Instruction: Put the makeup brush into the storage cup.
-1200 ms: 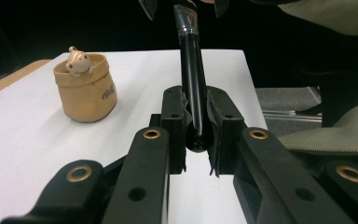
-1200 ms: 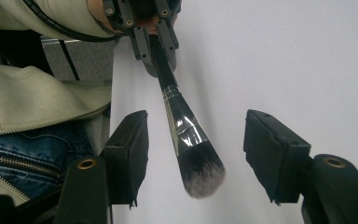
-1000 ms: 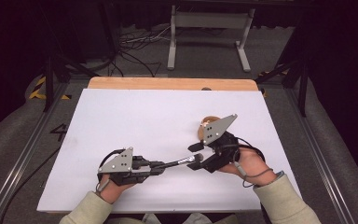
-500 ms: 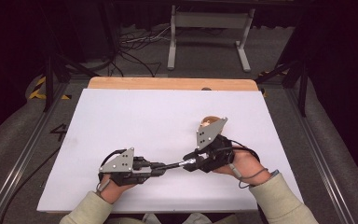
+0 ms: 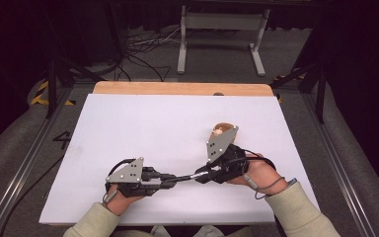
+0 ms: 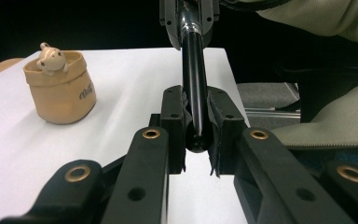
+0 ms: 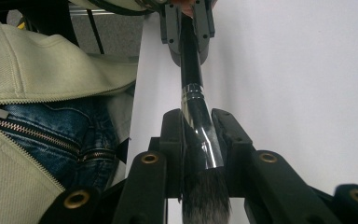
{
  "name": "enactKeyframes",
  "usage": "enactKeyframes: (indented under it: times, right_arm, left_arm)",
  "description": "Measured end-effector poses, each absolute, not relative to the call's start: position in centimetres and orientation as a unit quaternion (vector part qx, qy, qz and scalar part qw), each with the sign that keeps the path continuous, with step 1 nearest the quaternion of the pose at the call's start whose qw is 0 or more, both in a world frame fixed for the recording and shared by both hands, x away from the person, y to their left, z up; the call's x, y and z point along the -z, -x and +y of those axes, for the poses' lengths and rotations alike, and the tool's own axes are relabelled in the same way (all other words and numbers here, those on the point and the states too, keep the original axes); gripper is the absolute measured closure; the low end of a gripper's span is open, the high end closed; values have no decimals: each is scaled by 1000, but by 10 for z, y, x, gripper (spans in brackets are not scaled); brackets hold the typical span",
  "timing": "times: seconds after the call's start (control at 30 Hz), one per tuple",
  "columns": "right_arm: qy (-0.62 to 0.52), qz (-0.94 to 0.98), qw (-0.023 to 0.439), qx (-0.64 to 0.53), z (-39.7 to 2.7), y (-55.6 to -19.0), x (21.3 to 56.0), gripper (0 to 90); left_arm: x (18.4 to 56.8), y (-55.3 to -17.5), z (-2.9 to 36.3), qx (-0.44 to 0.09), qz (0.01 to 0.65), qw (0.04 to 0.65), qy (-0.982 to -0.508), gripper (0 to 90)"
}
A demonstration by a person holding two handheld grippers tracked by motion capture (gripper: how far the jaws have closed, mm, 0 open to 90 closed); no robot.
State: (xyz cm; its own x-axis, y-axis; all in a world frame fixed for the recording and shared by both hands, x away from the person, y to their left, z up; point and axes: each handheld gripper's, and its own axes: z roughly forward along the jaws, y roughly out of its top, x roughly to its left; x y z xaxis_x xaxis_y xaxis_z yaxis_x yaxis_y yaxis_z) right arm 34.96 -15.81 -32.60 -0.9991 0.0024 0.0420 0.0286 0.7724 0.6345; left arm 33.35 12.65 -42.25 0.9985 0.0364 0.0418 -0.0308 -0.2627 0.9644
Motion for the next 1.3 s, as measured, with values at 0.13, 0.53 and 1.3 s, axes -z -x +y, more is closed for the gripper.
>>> enactKeyframes:
  times: [0.13, 0.53, 1.3]
  right_arm:
    - [7, -941, 20, 337, -157, -350, 325, 762]
    - [7, -941, 15, 337, -157, -348, 315, 769]
    - [116, -955, -59, 267, -190, -364, 250, 770]
  left_arm:
    - [422, -333, 127, -24, 3, 606, -795, 788]
    - [418, -333, 127, -15, 18, 614, -789, 660]
    - [419, -341, 150, -38, 131, 612, -779, 113]
